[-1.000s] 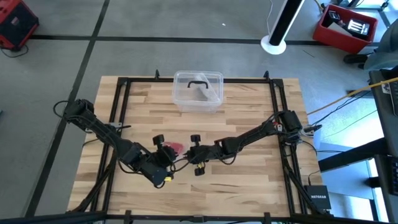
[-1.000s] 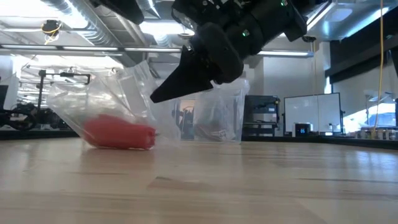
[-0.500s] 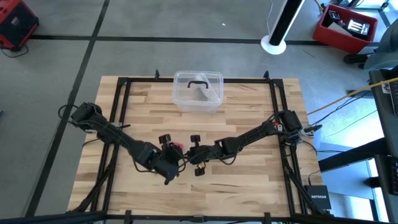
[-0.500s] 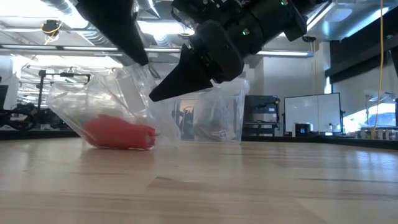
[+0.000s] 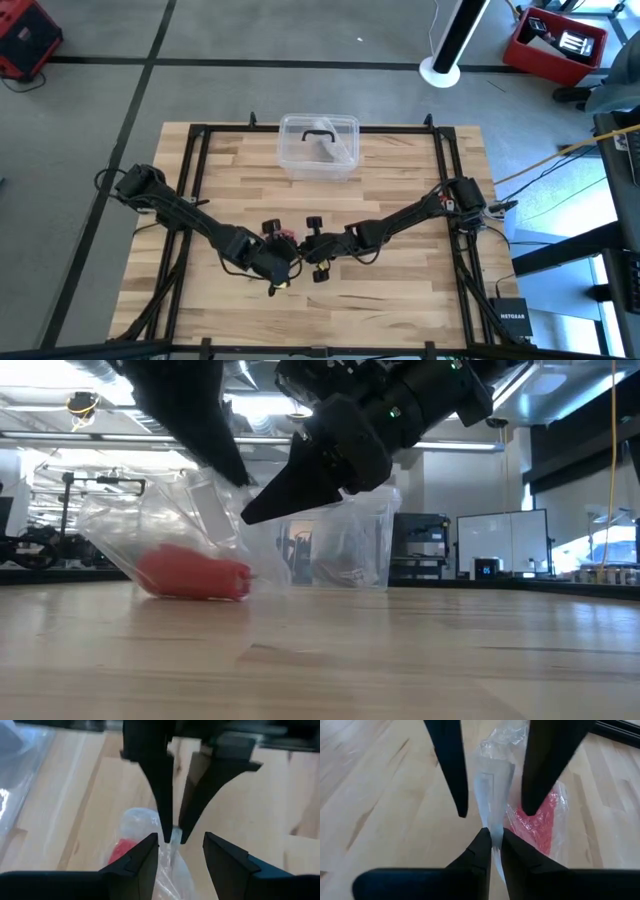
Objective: Roll bandage
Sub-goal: Close the transparent zip bag, then remove the lid of the container
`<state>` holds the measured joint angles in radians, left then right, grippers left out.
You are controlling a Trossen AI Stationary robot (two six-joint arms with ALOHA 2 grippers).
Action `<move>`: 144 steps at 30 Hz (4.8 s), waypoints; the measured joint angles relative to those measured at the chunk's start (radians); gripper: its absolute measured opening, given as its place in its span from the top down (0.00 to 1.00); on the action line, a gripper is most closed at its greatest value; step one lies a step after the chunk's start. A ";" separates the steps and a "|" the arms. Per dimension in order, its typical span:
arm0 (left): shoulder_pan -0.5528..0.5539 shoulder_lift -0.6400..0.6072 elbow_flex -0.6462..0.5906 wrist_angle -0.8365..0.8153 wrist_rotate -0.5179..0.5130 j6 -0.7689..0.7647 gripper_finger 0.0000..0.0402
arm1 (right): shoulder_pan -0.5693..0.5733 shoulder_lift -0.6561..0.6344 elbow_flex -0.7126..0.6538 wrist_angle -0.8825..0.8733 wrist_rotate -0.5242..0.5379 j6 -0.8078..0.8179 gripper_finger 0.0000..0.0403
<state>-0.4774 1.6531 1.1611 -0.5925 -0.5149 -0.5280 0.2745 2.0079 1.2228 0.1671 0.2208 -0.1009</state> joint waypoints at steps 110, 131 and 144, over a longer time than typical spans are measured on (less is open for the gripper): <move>-0.085 -0.018 0.157 -0.149 -0.205 0.042 0.94 | 0.001 -0.015 0.013 -0.344 0.008 0.154 0.79; 0.100 -0.340 0.122 -0.266 -0.233 0.190 0.58 | -0.263 -0.571 -0.128 -0.531 0.092 -0.025 0.45; 0.664 -0.556 -0.243 0.162 0.146 0.378 0.48 | -0.696 -0.723 -0.379 -0.300 -0.083 0.187 0.45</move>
<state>0.1862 1.0968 0.9181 -0.4302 -0.3690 -0.1499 -0.4212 1.2851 0.8439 -0.1333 0.1376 0.0862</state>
